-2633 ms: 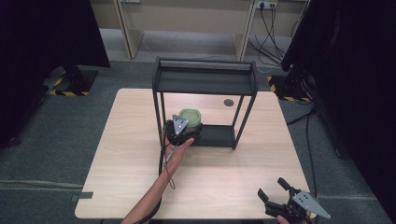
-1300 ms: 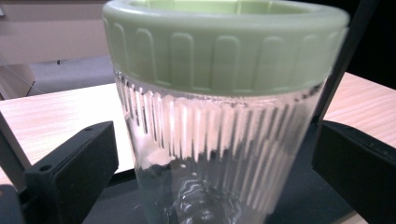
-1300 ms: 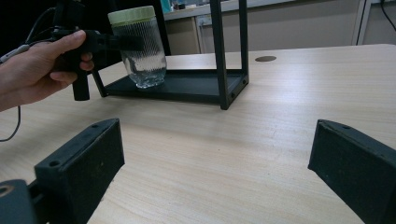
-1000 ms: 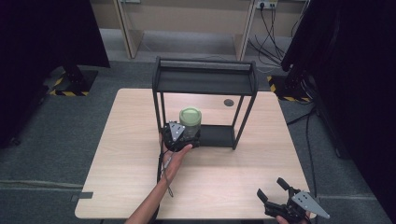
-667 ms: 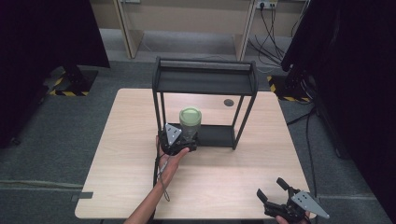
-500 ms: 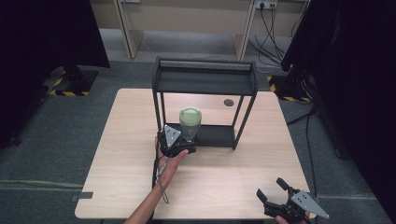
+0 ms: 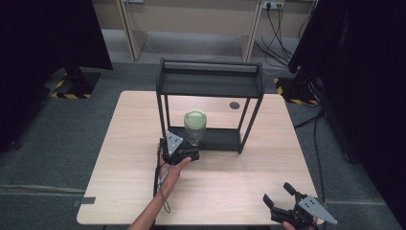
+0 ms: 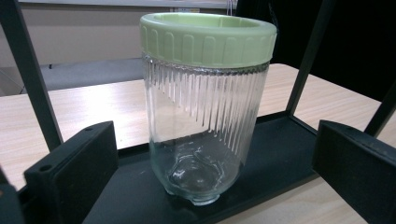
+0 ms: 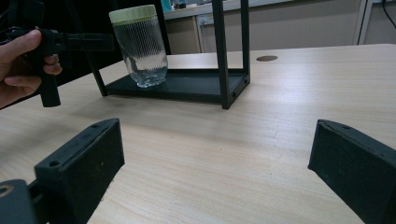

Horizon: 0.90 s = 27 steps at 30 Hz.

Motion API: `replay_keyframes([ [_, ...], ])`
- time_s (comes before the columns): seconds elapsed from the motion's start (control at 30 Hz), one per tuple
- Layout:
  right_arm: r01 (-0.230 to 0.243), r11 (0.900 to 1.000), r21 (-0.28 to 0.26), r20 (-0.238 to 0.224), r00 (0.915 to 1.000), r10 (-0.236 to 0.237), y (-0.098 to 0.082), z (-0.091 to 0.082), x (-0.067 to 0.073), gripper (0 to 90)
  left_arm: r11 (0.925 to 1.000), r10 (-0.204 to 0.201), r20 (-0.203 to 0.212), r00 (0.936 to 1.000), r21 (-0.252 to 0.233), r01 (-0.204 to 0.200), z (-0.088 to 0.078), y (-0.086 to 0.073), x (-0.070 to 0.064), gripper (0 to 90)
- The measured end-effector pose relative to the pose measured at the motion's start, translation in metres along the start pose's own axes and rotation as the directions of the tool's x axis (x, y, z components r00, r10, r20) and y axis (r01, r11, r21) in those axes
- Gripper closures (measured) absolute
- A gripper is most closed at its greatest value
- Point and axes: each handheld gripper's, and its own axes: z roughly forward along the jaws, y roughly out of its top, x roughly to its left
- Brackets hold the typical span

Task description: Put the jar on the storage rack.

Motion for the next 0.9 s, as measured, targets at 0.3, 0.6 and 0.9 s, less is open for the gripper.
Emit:
replay_keyframes([
  [0.3, 0.001, 1.0, 0.001, 0.0, 1.0, -0.001, 0.0, 0.0, 0.0, 3.3, 0.9999, -0.01, 0.006, 0.9999, -0.014, 0.01, -0.009, -0.005, 0.0, 0.0],
  [0.6, 0.0, 1.0, -0.002, -0.001, 1.0, 0.0, 0.0, -0.001, 0.0, 3.3, 0.9998, 0.005, 0.011, 0.9999, -0.019, -0.005, -0.016, -0.008, 0.0, 0.0],
  [0.9, 0.002, 1.0, -0.001, -0.001, 1.0, -0.002, 0.0, 0.0, 0.0, 3.3, 0.9996, 0.026, 0.027, 0.9993, -0.016, -0.025, -0.024, -0.013, -0.001, 0.0],
])
